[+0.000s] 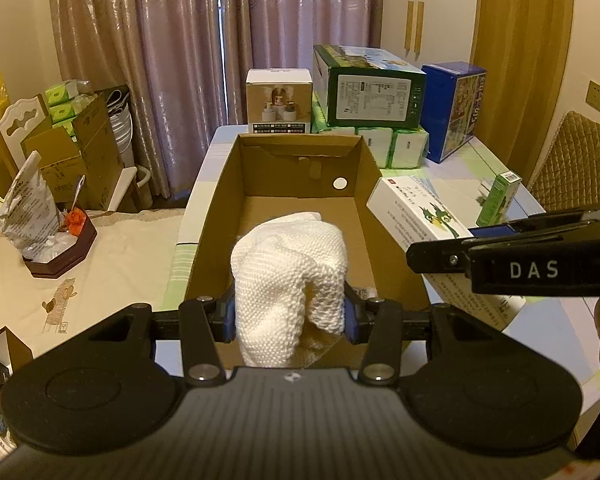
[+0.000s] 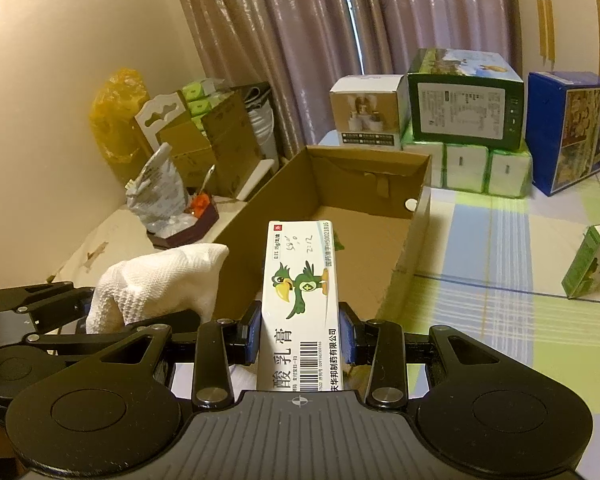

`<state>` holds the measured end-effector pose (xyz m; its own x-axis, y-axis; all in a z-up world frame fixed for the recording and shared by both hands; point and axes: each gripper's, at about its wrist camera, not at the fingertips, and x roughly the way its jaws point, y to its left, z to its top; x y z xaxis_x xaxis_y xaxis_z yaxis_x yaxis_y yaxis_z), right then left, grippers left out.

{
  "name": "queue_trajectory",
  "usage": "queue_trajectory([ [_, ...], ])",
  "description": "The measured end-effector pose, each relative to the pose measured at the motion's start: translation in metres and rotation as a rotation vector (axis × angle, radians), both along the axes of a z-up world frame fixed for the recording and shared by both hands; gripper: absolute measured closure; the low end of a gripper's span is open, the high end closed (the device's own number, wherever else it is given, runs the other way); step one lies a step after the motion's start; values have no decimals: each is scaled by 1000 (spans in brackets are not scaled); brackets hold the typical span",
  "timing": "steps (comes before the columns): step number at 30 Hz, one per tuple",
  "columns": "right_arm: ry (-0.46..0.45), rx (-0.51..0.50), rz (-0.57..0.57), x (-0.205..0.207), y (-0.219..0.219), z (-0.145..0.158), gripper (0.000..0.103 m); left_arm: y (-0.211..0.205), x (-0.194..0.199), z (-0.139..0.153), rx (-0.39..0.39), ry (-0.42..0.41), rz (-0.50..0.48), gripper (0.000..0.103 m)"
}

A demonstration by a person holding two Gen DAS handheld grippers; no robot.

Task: Organize objects
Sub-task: 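Open the left tool to drop the cloth while the right tool drops the ointment box into the cardboard box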

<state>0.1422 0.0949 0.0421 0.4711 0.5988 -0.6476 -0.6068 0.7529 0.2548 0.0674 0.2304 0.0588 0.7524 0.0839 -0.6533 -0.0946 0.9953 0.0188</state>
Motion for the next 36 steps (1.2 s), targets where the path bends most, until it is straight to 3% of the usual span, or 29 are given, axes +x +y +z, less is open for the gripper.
queue_trajectory([
  [16,81,44,-73,59,11,-7,68,28,55,-1,16,25,-36,61],
  [36,132,64,-123,106,25,-26,68,35,106,-26,38,77,-69,61],
])
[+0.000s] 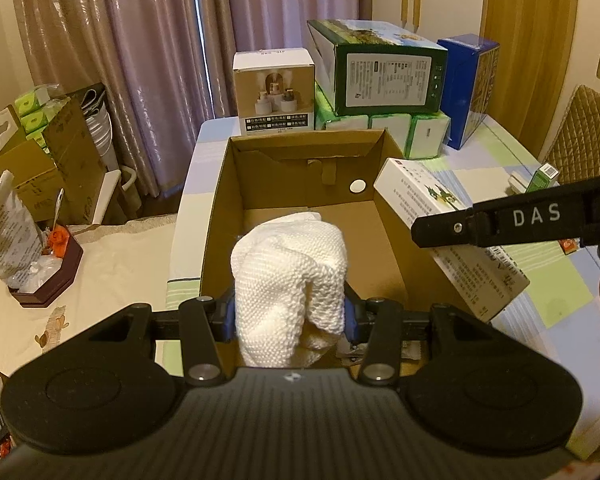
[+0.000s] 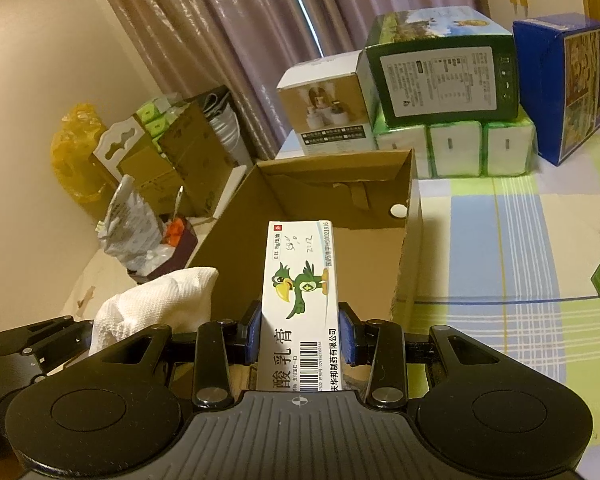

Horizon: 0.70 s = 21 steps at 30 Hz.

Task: Organize objects
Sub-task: 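Open the left tool to drop the cloth while the right tool drops the ointment box into the cardboard box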

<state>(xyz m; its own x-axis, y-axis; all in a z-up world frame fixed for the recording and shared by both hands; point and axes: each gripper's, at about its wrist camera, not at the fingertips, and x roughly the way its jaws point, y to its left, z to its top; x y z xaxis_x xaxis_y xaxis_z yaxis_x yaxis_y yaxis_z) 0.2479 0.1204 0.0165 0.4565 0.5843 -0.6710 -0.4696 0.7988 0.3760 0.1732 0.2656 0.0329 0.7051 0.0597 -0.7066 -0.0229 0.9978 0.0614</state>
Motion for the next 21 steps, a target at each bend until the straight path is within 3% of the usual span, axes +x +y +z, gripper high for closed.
queue_trajectory([
  [21,12,-18,-18,24,7,-9,68,6,29,-18,15,28,-18,60],
])
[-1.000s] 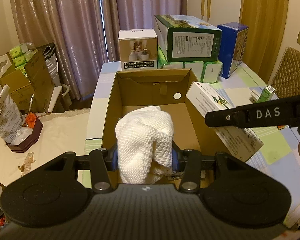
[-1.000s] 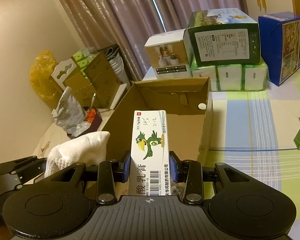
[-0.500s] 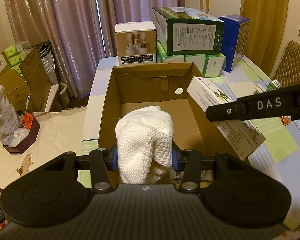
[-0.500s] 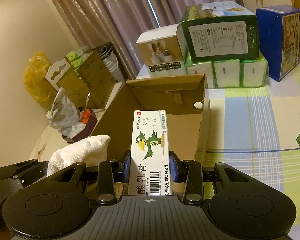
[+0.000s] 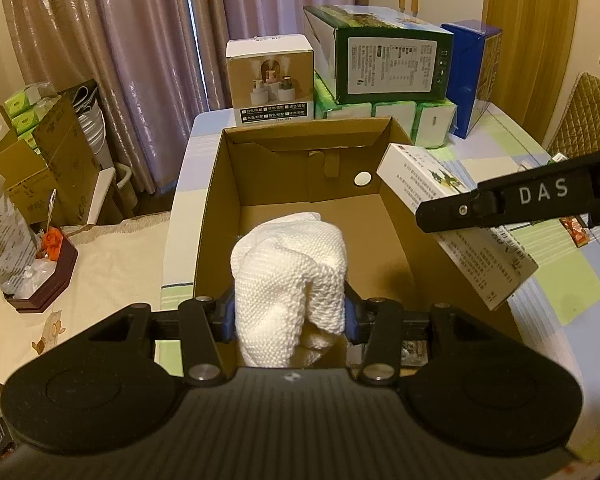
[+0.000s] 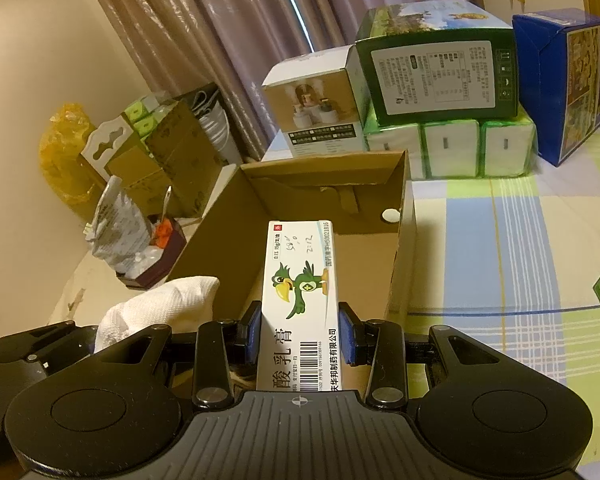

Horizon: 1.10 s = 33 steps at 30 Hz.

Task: Organize objects
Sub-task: 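Open the left tool to drop the cloth while the right tool drops the ointment box into the cardboard box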

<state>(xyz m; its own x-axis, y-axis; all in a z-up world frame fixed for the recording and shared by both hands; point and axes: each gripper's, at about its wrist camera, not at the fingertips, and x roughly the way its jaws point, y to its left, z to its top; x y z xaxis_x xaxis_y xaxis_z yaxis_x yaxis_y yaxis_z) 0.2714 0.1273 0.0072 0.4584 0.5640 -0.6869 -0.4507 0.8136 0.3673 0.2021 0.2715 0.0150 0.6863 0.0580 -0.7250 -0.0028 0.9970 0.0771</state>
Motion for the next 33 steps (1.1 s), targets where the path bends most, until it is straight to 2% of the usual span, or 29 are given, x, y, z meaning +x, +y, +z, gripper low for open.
queue_trajectory([
  [3,-3,0,-9,6,0,0,68,-1,8,-5,7,2,-9,60],
  [4,-3,0,-11,8,-1,0,68,-2,12,-6,14,-1,-15,56],
  [6,-2,-1,-16,12,-1,-1,68,-7,17,-10,47,-16,-45,44],
  [7,-2,-2,-18,12,-1,-1,68,-9,19,-11,63,-28,-54,32],
  [17,23,8,-7,16,-2,-8,67,3,11,-5,59,-52,1,30],
  [20,22,52,6,17,-2,-9,67,8,4,-3,37,-54,20,29],
  [23,8,86,-8,15,-6,-5,44,10,-5,1,20,-60,31,29],
  [28,-20,90,-19,6,-19,5,39,8,-25,7,1,-75,60,26],
  [33,-49,77,-19,-22,-44,14,25,-2,-48,15,-26,-75,99,22],
])
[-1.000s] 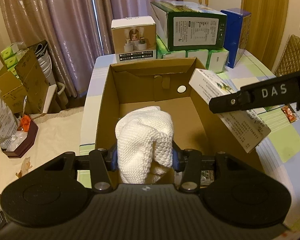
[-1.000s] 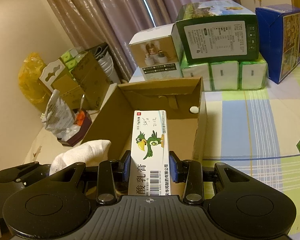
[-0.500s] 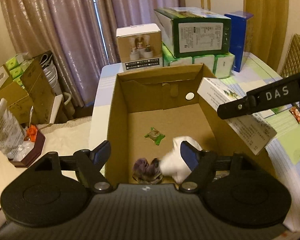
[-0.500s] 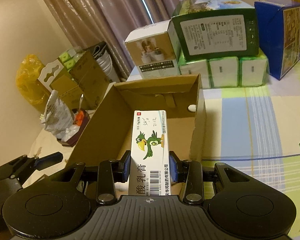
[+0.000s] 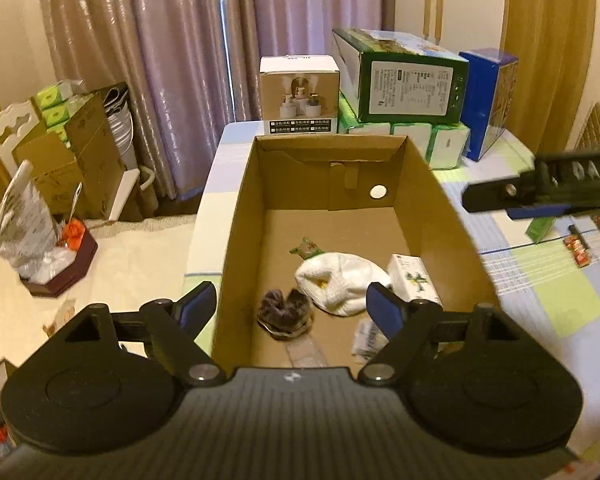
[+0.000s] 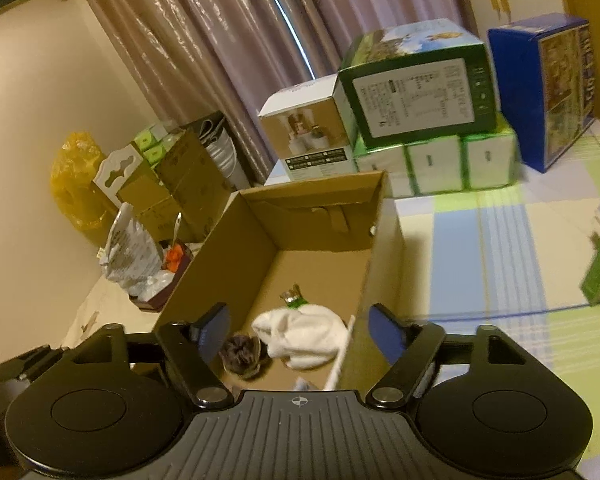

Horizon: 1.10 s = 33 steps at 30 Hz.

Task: Organize objects
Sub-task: 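Open the left tool to drop the cloth while the right tool drops the ointment box into the cardboard box, then move both open tools back from the cardboard box toward the table items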

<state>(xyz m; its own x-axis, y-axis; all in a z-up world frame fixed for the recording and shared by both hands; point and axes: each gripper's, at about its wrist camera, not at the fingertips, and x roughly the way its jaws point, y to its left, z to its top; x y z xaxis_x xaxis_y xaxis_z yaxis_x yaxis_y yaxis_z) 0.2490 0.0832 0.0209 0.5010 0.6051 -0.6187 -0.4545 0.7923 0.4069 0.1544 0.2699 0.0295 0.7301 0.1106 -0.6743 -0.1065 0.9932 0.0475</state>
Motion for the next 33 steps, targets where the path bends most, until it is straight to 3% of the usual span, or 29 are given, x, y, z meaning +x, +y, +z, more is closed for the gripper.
queue_trajectory([
  [5,-27,-40,3,-37,-27,5,18,-17,-26,9,-36,-17,23,11],
  [15,-44,-117,-47,-93,-93,2,8,-59,-76,27,-76,-43,45,1],
  [23,-46,-129,-93,-123,-153,8,3,-98,-106,34,-120,-68,31,1],
  [33,-70,-178,-249,-149,-238,6,2,-163,-118,39,-123,-104,-47,1],
])
